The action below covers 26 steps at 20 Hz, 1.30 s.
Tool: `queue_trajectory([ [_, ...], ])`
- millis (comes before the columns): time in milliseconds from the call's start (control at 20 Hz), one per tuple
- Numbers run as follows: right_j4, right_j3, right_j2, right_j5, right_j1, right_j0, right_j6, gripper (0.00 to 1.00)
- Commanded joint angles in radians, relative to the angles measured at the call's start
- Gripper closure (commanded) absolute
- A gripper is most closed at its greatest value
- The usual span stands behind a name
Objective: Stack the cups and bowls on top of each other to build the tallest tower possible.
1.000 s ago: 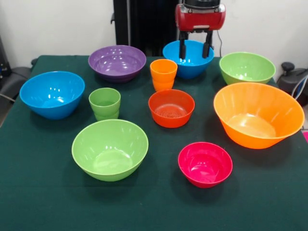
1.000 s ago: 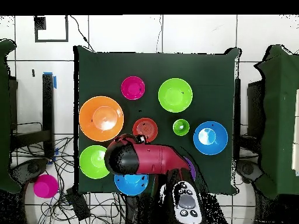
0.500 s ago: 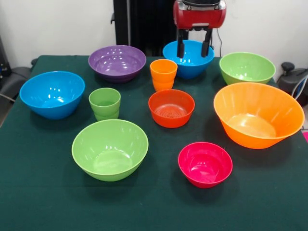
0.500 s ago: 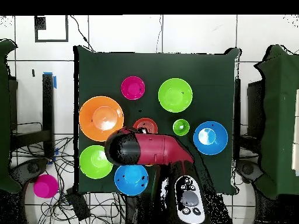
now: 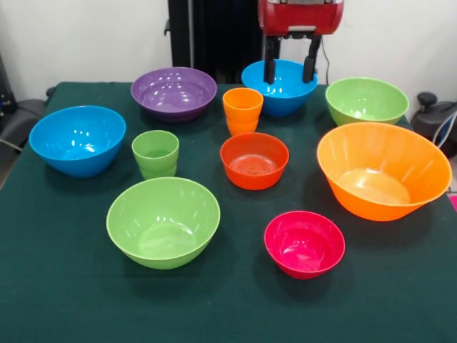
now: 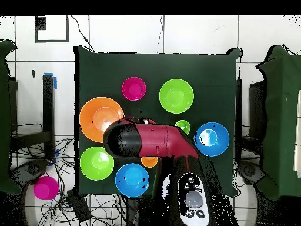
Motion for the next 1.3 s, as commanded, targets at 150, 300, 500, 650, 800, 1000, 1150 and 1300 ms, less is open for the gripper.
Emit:
queue_trajectory([
  [150, -0.053, -0.067, 0.091, 0.057, -0.006, -0.007, -0.025, 0.00],
  [300, -0.055, -0.067, 0.112, 0.051, -0.004, -0.018, -0.049, 0.00],
  [500, -0.057, -0.083, 0.121, 0.074, 0.006, -0.020, -0.064, 0.00],
  [650, -0.060, -0.090, 0.146, 0.050, 0.028, -0.031, -0.076, 0.00],
  [800, -0.072, -0.109, 0.146, 0.045, 0.043, -0.027, -0.069, 0.00],
  [1000, -0.098, -0.123, 0.115, 0.046, 0.080, -0.009, -0.040, 0.00],
  [1150, -0.101, -0.122, 0.147, -0.015, 0.122, -0.035, -0.053, 0.00],
  [1300, -0.110, -0.142, 0.149, -0.033, 0.157, -0.043, -0.052, 0.00],
])
